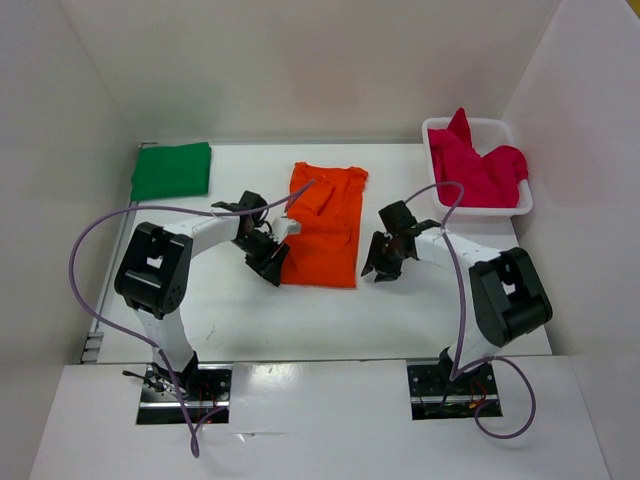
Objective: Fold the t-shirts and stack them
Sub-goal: Fold the folded rectangular tshirt in 1/3 of the way
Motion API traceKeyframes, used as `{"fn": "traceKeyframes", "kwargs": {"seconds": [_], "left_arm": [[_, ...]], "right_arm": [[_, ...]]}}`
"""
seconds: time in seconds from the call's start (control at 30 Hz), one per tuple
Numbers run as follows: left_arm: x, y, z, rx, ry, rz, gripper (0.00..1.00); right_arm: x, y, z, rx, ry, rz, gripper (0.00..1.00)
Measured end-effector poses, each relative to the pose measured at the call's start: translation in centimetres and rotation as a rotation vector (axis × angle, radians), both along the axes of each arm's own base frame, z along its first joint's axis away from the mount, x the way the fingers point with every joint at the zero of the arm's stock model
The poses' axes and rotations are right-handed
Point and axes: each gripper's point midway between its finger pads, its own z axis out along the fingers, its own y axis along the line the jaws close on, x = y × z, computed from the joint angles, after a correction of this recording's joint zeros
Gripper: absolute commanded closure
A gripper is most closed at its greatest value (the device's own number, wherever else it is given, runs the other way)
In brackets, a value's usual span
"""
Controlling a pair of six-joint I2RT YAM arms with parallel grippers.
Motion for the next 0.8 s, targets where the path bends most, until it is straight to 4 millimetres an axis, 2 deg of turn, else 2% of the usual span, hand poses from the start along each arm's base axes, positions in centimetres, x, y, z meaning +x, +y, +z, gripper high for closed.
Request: {"fn": "traceKeyframes", "kwargs": {"seconds": [0.1,0.2,0.3,0.37,0.43,0.53,0.63,0.8], "left_arm": [[0.3,0.1,0.7,-0.004,0.002,0.001,0.38],[1.8,0.2,2.2,-0.024,-0.039,0.004,0.34],[3.4,0.4,3.8,-0.046,-0.087,0.022,0.31],[4.3,0.5,4.6,-0.056,-0.112,0.035,0.3],[5.2,0.6,5.1,-0.06,-0.138,0.049,0.3],[7.0,0.5,5.9,-0.067,-0.178,0.073,0.3],[9.3,0.0,5.9,-0.079,-0.213,0.093,0.29],[11.7,-0.4,4.8,-0.088,-0.207,0.134,0.27]], "right_arm": [[2.3,0.1,1.9,-0.011,-0.072,0.012,0.65],[6.0,0.8,4.7,0.005,-0.169,0.022,0.66],[9.9,2.1,6.1,0.022,-0.249,0.05,0.54],[11.7,2.7,5.5,0.02,-0.259,0.073,0.52],[12.5,3.1,4.1,0.009,-0.243,0.093,0.52],[13.0,3.3,1.9,-0.009,-0.204,0.119,0.51],[13.2,3.5,0.5,-0.015,-0.178,0.14,0.51],[13.2,3.8,0.1,-0.007,-0.173,0.163,0.51]]}}
